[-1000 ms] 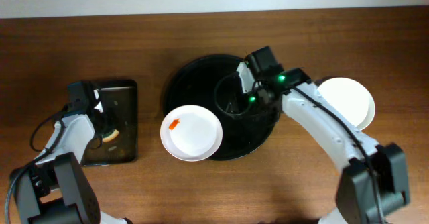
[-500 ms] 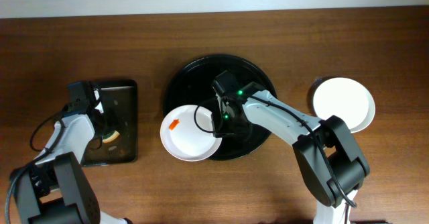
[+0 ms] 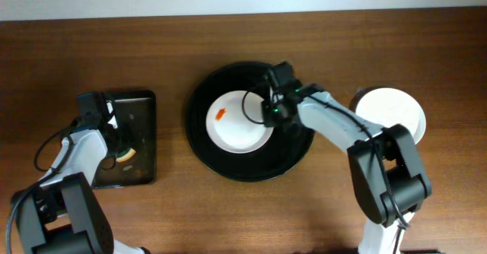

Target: Clean dirty plates on tray and stack at the side

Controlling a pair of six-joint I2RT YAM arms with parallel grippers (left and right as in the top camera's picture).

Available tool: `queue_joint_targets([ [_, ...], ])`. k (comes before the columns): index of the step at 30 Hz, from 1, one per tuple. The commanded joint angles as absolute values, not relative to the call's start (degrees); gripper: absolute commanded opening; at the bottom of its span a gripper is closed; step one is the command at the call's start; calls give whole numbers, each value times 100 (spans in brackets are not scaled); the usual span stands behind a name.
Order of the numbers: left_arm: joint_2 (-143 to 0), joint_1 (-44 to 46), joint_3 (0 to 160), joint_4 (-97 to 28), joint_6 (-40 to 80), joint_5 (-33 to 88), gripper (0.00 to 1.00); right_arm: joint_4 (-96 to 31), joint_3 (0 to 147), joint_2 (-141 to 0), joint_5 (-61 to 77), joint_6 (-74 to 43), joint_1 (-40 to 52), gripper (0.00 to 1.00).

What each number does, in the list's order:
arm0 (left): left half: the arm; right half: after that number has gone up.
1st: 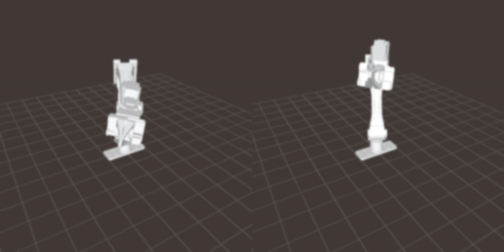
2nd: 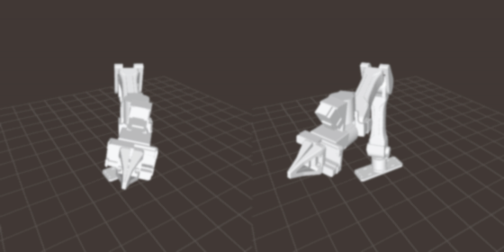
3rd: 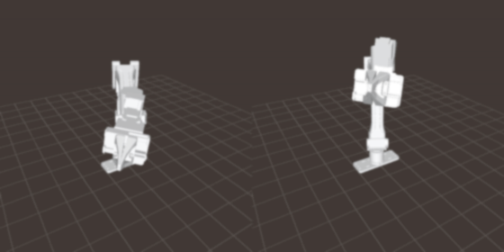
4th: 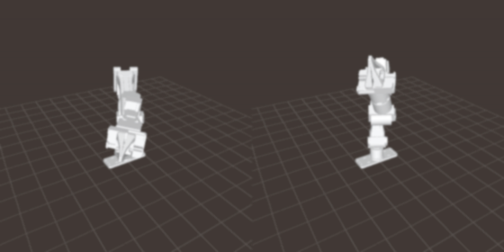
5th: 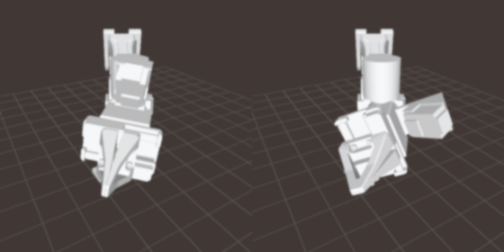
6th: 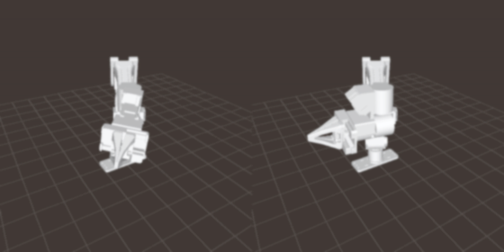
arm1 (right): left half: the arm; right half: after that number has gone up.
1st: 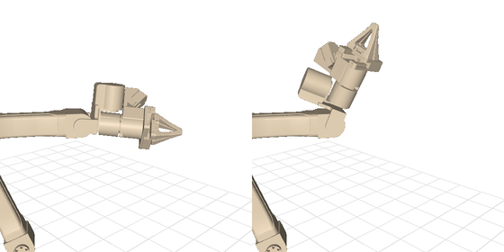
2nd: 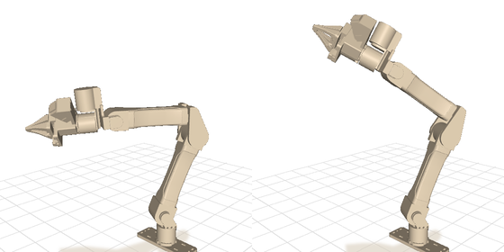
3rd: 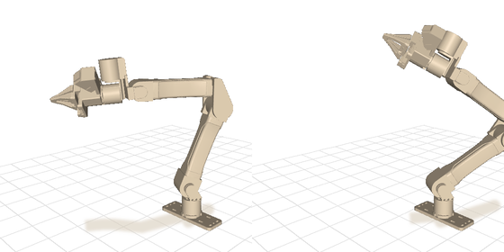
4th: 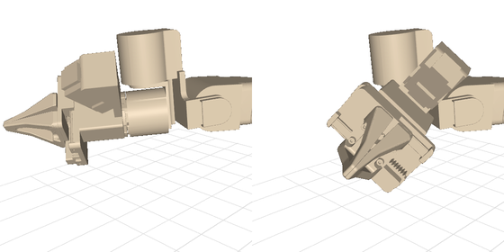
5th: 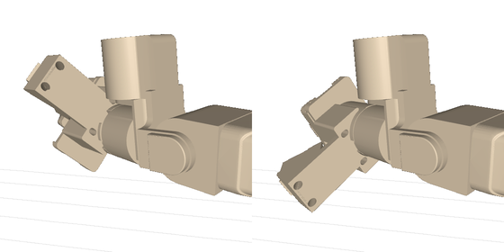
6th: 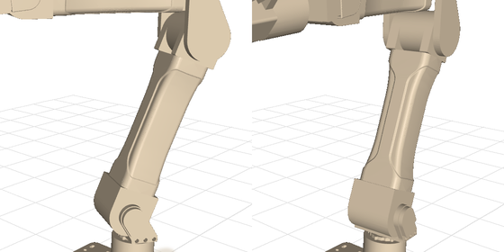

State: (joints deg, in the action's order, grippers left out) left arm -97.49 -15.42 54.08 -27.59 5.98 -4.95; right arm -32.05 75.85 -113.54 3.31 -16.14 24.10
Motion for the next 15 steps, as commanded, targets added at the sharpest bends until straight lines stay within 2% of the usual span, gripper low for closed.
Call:
queue_joint_targets([
  [1, -9784, -1566, 5398, -2744, 504, -482, 0, -3116, 7658, -11384, -196, 419, 2338, 8],
  [2, -9784, -1566, 5398, -2744, 506, -475, 0, -3103, 7684, -11384, -292, 1208, 2338, 22],
  [4, -9784, -1566, 5398, -2744, 506, -475, 0, -3170, 7784, -11345, -464, 1649, 2359, 41],
  [7, -9782, -1566, 5398, -2783, 504, -421, 1, -3485, 8106, -10956, -438, 644, 2340, 51],
  [8, -9782, -1566, 5398, -2788, 504, -316, 5, -3747, 8272, -10748, -167, 215, 2316, 56],
  [11, -9782, -1566, 5398, -2779, 502, -143, 22, -4296, 8488, -10215, 1234, -209, 2285, 60],
  [14, -9933, -1566, 5398, -2510, 294, -174, 26, -4831, 8488, -9977, 1909, -694, 2285, 60],
  [15, -10062, -1566, 5398, -2449, 294, -169, 24, -5054, 8488, -9979, 1933, -696, 2285, 60],
])
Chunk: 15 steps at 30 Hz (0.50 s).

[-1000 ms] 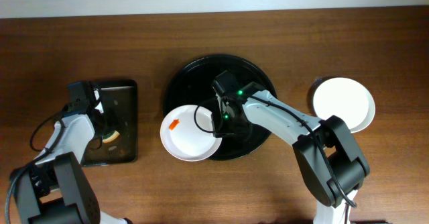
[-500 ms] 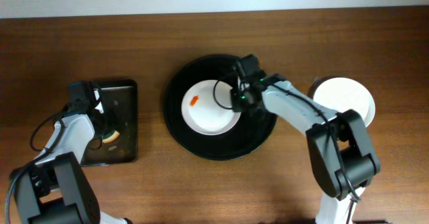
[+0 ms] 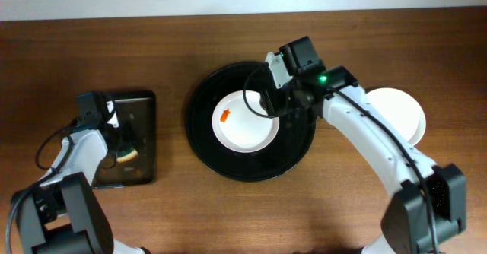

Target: Clean dirty plates on tray and stack at the side

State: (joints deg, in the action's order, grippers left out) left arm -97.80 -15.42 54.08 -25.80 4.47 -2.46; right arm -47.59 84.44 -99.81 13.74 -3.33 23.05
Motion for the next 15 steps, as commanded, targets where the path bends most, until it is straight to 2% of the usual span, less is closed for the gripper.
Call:
queue_joint_targets([
  [1, -10186, -1566, 5398, -2445, 294, -169, 18, -5205, 8486, -9979, 1933, -694, 2285, 60],
  [2, -10280, -1566, 5398, -2445, 294, -169, 7, -5293, 8486, -9979, 1931, -694, 2285, 59],
  [3, -10324, -1566, 5398, -2445, 294, -121, 0, -5332, 8488, -9979, 1931, -694, 2285, 59],
  [8, -9743, -1564, 5948, -3424, 117, -60, 0, -5332, 8488, -9979, 2062, -696, 2285, 59],
  [13, -9671, -1555, 5944, -3183, -95, -60, 1, -5339, 8488, -9979, 2062, -698, 2285, 59],
  [15, -9924, -1555, 5861, -3065, -95, 25, 8, -5341, 8488, -9979, 2062, -698, 2285, 59],
])
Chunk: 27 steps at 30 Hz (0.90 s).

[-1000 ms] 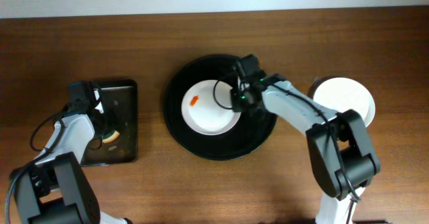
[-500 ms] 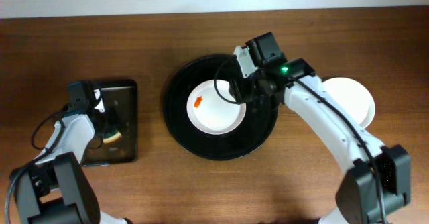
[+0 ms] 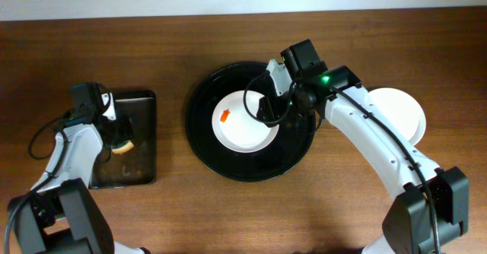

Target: Clean dirty plates on tray and stack at the side

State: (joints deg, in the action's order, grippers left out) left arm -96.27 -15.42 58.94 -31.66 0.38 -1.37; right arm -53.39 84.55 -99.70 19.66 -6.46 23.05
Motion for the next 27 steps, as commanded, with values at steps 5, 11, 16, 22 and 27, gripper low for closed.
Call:
queue_joint_targets([
  [5, -10232, -1555, 5859, -2910, -69, -130, 37, -5341, 8488, -9979, 2064, -698, 2285, 59],
  [11, -10580, -1555, 5859, -2368, -47, -16, 11, -5341, 8488, -9979, 2106, -805, 2285, 59],
  [16, -10536, -1555, 6053, -3065, -45, 220, 0, -5406, 8488, -9979, 2104, -803, 2285, 58],
  [22, -9710, -1555, 6547, -3986, -47, 161, 3, -5406, 8488, -9979, 2104, -805, 2285, 58],
  [27, -10047, -1555, 6267, -3953, 84, 23, 33, -5406, 8488, -9979, 2104, -805, 2285, 58],
])
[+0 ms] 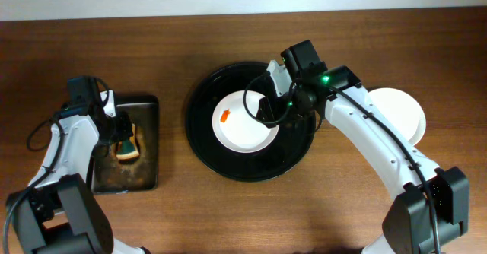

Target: Clean dirty plates on tray and stack at the side

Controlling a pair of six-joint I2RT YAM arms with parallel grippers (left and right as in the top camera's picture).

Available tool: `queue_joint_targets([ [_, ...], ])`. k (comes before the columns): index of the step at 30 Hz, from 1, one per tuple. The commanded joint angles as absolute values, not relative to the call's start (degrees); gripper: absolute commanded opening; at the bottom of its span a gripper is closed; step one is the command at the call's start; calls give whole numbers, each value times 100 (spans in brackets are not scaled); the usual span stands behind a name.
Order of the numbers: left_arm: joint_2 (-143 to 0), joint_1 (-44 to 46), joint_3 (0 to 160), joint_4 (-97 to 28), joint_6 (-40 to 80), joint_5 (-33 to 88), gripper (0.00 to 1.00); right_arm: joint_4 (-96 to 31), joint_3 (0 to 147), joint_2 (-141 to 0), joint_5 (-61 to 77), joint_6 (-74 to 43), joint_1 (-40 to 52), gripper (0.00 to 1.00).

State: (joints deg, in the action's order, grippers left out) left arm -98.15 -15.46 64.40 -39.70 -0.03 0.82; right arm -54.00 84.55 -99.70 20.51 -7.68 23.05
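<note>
A white plate [242, 125] with an orange scrap [225, 117] on its left side lies on the round black tray [205, 144]. My right gripper [269, 111] is shut on the plate's right rim. On the far left my left gripper [124, 136] is shut on a yellow-and-green sponge [126, 148] over the small dark rectangular tray [144, 163]. A stack of clean white plates [399, 113] sits at the right, partly under my right arm.
The wooden table [175, 216] runs to a white wall along the far edge. Cables loop beside both wrists. The black tray lies between the dark sponge tray and the stack of clean plates.
My left gripper has shifted slightly right with the sponge, which now shows more fully above the dark tray. The right gripper and the plate have not moved.
At first my right gripper sat low at the plate's right rim and the left gripper was down in the dark tray at the sponge. Then the right wrist stood higher with the plate shifted slightly right. It has stayed so, while the left gripper brought the sponge into clearer view.
</note>
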Motion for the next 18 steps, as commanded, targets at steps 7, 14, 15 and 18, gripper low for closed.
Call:
queue_joint_targets([
  [7, -10794, -1555, 6152, -3728, 176, 49, 8, -5406, 8488, -9979, 2104, -805, 2285, 58],
  [14, -9918, -1555, 6595, -4364, 187, 178, 0, -5406, 8486, -9979, 2102, -805, 2285, 59],
  [15, -9695, -1555, 6595, -4383, 189, 178, 0, -5406, 8486, -9979, 2104, -805, 2285, 59],
  [18, -9518, -1555, 6580, -4375, 187, 174, 0, -5406, 8486, -9979, 2102, -805, 2285, 59],
])
